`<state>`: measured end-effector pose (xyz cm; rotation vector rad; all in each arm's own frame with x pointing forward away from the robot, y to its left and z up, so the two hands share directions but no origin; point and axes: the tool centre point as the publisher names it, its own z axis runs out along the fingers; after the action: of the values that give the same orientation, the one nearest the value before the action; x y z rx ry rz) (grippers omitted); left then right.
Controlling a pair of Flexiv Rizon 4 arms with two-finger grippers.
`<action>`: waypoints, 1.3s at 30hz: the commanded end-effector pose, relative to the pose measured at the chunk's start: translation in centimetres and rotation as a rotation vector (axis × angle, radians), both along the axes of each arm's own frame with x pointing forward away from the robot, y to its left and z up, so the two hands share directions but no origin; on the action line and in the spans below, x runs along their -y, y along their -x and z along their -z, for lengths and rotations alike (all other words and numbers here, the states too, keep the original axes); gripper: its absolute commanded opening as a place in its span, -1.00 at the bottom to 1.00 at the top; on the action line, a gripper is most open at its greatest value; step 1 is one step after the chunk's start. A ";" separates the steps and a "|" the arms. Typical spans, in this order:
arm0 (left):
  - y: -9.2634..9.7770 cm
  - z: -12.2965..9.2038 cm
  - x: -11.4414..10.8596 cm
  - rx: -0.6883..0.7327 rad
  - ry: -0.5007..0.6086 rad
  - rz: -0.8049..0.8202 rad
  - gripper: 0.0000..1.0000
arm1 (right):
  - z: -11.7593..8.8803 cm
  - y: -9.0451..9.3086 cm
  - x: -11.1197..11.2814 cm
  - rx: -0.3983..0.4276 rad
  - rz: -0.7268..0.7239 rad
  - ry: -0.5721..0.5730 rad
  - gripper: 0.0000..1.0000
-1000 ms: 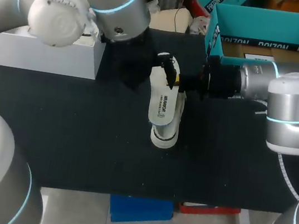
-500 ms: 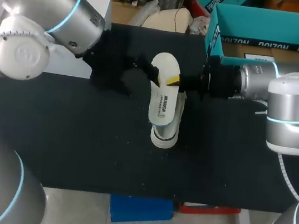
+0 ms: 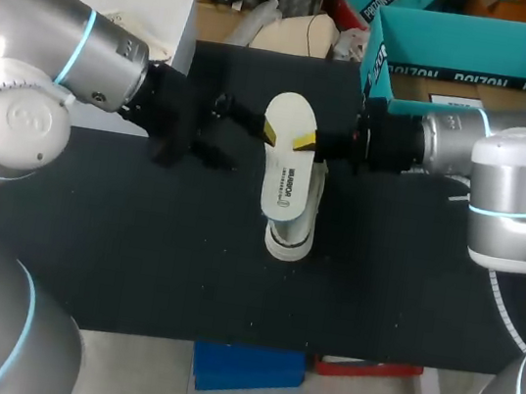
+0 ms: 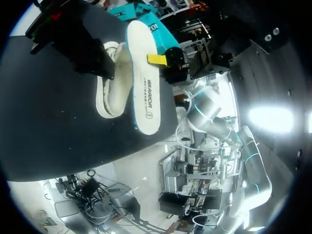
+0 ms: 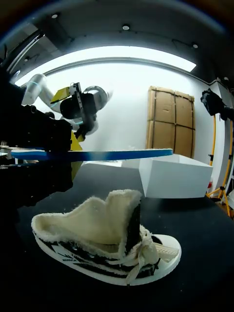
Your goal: Take the shoe out of the shoebox, open the shoe tongue, remove and reinsert the insole, then place the shoe into the shoebox
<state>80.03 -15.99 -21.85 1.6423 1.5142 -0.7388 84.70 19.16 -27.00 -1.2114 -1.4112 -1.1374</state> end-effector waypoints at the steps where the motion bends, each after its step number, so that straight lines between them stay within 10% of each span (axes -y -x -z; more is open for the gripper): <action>1: 0.6 1.0 -0.2 0.044 0.285 -0.042 1.00 | 0.0 0.0 0.0 0.000 0.001 0.003 -1.00; 18: -3.2 3.1 0.4 -0.019 0.671 -0.061 1.00 | 0.0 0.0 0.0 0.000 0.001 0.003 -1.00; 25: -3.3 3.4 2.4 0.012 0.688 -0.029 0.26 | 0.0 0.0 0.0 0.000 0.001 0.003 -1.00; 39: -2.9 5.1 5.7 0.060 0.617 -0.059 -0.03 | 0.0 0.0 0.0 0.000 0.001 0.003 -1.00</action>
<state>83.19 -21.04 -26.97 1.1479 1.1252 -1.0064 84.70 19.16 -27.00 -1.2115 -1.4112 -1.1374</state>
